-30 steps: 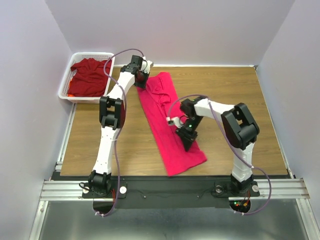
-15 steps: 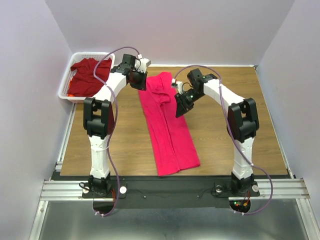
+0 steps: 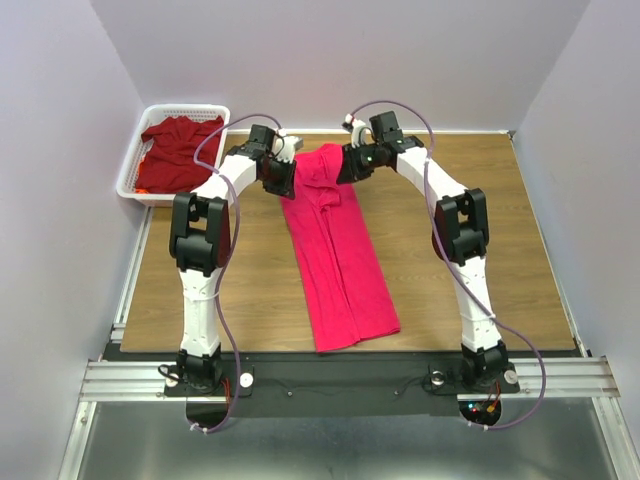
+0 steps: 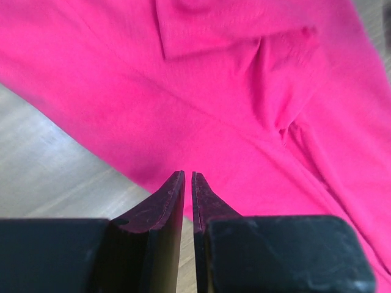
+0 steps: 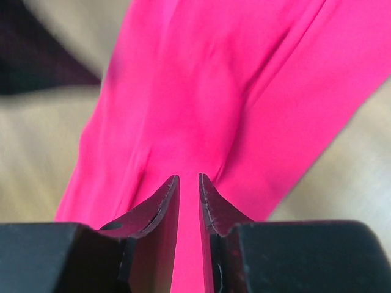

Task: Fold and stack the t-shirts
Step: Fold the tshirt

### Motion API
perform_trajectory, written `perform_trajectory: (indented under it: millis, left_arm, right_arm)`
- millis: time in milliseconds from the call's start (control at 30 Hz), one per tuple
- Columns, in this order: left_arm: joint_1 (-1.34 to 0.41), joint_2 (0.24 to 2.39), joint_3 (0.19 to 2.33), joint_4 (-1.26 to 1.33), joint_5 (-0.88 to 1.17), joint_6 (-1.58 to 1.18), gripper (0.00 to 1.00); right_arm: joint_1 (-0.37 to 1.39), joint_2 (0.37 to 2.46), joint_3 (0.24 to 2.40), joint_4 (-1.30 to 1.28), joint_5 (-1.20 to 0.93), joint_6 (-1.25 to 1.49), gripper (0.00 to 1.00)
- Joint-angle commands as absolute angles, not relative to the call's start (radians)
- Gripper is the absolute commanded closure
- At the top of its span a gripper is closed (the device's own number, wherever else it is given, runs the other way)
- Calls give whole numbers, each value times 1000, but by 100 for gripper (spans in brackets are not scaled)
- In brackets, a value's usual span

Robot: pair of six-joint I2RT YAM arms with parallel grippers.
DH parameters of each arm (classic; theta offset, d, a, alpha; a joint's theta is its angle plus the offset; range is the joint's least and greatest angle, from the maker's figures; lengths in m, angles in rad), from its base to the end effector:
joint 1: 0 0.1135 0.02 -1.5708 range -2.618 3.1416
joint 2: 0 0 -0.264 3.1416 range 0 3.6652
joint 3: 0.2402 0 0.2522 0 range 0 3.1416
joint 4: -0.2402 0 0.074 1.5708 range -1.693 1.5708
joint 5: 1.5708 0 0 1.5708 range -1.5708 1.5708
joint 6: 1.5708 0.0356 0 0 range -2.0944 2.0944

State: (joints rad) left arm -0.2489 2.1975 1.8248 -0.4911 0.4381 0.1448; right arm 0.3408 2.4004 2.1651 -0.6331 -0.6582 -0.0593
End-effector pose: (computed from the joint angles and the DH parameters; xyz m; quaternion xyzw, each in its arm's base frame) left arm 0.4749 -0.1363 0.2132 0.2529 0.8833 -0.2212 0.3268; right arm 0.4950 0.1987 0.2150 -0.2855 0.8488 0.3461 0.2798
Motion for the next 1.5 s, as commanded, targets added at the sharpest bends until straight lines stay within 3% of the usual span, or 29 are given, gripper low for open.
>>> perform_trajectory:
  millis: [0, 133, 500, 900, 1100, 1200, 1300, 1333, 1467]
  left_arm:
    - [-253, 2086, 1767, -480, 463, 161, 78]
    - [-252, 2068, 1740, -480, 460, 160, 77]
    - [-238, 1973, 1694, -494, 480, 189, 75]
    - [-209, 1923, 1669, -482, 456, 206, 75]
    - [-209, 2029, 1799, -499, 466, 192, 75]
    - [-210, 2045, 1818, -502, 497, 205, 75]
    - [-210, 2019, 1767, -473, 534, 215, 73]
    - [-210, 1994, 1749, -451, 544, 221, 71]
    - [-216, 1913, 1646, -410, 598, 271, 68]
  right_arm:
    - [344, 2479, 2299, -479, -606, 54, 76]
    - [342, 2528, 2327, -346, -604, 112, 73]
    - [342, 2683, 2385, -282, -491, 224, 71]
    - [233, 2651, 2238, -282, -194, 383, 84]
    - [201, 2600, 2158, -282, -216, 433, 86]
    - [193, 2602, 2184, -281, -303, 410, 74]
    - [192, 2570, 2233, -282, -435, 364, 54]
    - [193, 2536, 2246, -282, -492, 335, 42]
    - [193, 2392, 2194, -284, -613, 238, 24]
